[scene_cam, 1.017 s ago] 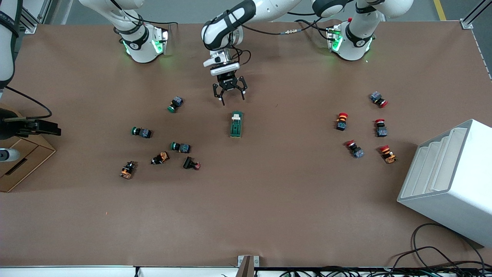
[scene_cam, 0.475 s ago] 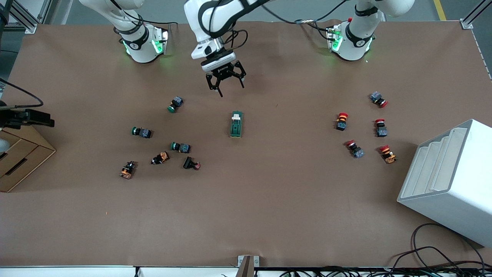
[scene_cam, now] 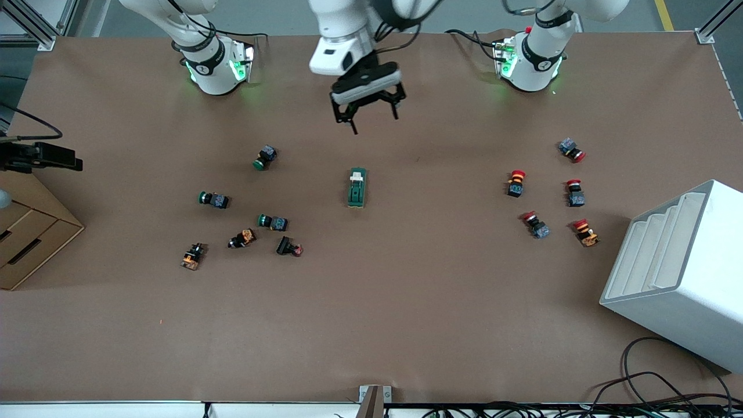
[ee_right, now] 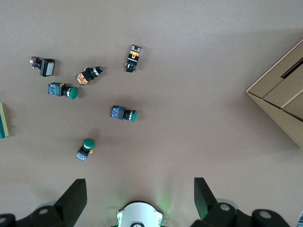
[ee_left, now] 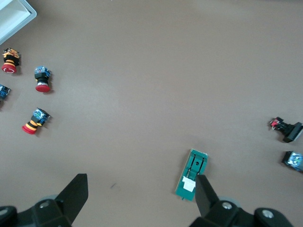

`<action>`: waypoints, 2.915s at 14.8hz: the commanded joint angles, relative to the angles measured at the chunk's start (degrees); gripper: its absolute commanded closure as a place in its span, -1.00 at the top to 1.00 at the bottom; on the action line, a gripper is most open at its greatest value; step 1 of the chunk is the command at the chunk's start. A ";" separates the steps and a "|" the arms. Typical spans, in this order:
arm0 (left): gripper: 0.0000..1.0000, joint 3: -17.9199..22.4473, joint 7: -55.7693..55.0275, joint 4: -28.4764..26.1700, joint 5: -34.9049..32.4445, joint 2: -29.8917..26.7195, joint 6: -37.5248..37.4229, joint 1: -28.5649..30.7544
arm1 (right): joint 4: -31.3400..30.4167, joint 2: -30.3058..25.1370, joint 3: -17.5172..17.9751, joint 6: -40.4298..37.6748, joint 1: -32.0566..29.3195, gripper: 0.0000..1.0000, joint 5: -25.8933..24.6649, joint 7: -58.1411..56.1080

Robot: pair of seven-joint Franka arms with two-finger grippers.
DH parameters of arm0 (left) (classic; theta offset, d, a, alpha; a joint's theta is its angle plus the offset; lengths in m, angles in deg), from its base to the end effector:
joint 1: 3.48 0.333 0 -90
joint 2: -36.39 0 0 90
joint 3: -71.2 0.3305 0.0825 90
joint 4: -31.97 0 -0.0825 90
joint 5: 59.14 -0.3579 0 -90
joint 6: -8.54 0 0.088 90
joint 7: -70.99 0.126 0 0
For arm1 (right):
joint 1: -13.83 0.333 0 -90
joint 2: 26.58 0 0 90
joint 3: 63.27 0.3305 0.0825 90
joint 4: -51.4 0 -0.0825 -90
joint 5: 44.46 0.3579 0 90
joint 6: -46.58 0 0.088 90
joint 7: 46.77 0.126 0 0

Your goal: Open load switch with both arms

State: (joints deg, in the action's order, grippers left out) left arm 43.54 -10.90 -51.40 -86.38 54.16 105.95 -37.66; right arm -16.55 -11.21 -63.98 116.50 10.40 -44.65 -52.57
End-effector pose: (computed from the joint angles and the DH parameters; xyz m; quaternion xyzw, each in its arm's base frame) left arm 0.3744 -0.5033 0.5268 -0.9755 -0.1468 -0.1506 0.0646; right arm 0.5680 -0.0404 0.6104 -0.9931 -0.0140 0.1165 0.0068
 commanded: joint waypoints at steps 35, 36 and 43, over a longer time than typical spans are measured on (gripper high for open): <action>1.00 21.94 76.62 -2.24 26.79 -22.78 -15.59 35.06 | -20.38 -19.68 -1.05 9.80 2.73 1.00 0.89 4.40; 1.00 21.94 76.53 -2.06 26.79 -22.70 -15.59 34.97 | -20.38 -19.67 -1.05 10.58 2.73 1.00 0.98 4.40; 1.00 22.47 76.53 -2.24 26.79 -24.10 -15.68 34.36 | -20.38 -19.59 -1.05 11.29 2.73 1.00 1.42 4.57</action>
State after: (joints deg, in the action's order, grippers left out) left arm 65.45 64.70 -52.48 -59.76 32.05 90.57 -3.28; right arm -35.05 -29.23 -64.95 126.82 12.97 -44.26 -49.12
